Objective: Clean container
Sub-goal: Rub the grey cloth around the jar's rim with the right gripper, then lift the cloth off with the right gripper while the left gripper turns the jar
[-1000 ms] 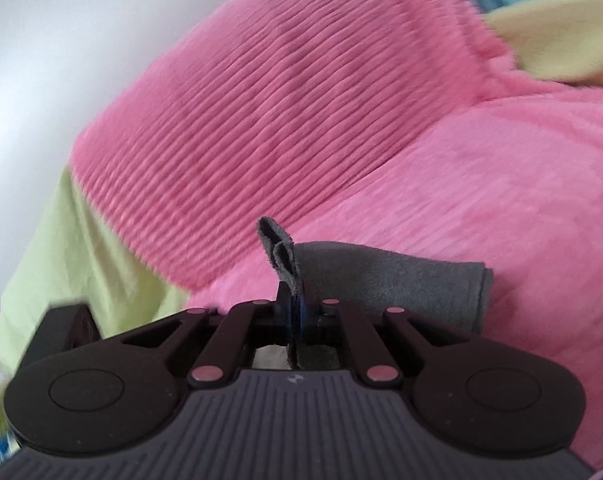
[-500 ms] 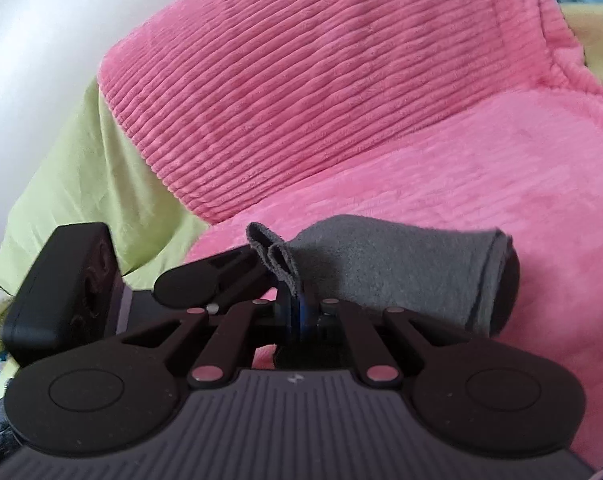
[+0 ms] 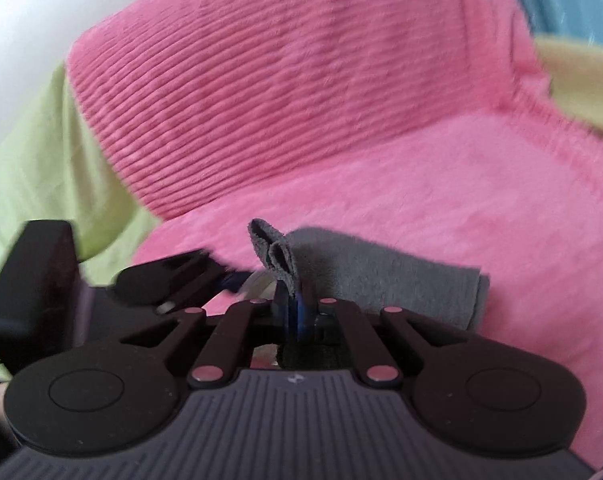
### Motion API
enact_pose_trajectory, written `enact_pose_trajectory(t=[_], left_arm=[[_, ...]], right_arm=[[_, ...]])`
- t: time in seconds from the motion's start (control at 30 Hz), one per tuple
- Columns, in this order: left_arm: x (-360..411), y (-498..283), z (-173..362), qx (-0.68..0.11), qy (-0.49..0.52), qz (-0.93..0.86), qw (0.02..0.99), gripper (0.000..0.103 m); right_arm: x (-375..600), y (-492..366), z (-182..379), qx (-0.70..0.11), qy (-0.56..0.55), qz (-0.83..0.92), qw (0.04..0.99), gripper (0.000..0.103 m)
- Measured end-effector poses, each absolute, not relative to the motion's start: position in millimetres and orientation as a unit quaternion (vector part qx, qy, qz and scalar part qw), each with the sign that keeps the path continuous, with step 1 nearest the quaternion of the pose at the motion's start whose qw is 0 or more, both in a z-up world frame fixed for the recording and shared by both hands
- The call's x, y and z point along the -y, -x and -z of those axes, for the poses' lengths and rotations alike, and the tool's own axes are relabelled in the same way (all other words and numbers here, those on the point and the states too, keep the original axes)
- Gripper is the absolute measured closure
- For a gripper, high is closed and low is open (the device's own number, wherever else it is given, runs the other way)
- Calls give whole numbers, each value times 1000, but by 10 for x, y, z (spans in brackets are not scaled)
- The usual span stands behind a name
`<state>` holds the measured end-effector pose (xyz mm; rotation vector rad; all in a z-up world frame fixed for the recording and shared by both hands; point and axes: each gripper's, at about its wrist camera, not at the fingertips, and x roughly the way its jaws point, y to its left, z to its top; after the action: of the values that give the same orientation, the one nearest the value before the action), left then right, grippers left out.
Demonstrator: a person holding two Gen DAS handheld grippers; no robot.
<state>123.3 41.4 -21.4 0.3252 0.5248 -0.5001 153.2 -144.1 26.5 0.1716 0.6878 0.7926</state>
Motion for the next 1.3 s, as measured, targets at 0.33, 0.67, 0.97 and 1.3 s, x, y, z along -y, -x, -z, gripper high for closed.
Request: enact_pose_trajectory(t=[0.33, 0.67, 0.97, 1.3], left_arm=[[-329, -1210, 220, -253, -182, 234, 921, 17], [-309, -1230, 127, -273, -186, 234, 915, 16], [-274, -1320, 29, -278, -174, 215, 920, 11], [-226, -1476, -59, -237, -112, 204, 943, 18]], right_arm=[[1373, -1681, -113, -307, -151, -383, 858, 102], [2097, -1769, 167, -279, -259, -206, 901, 100], [1985, -1784, 120, -275, -253, -215, 902, 100], [2266, -1805, 67, -256, -274, -193, 906, 100]])
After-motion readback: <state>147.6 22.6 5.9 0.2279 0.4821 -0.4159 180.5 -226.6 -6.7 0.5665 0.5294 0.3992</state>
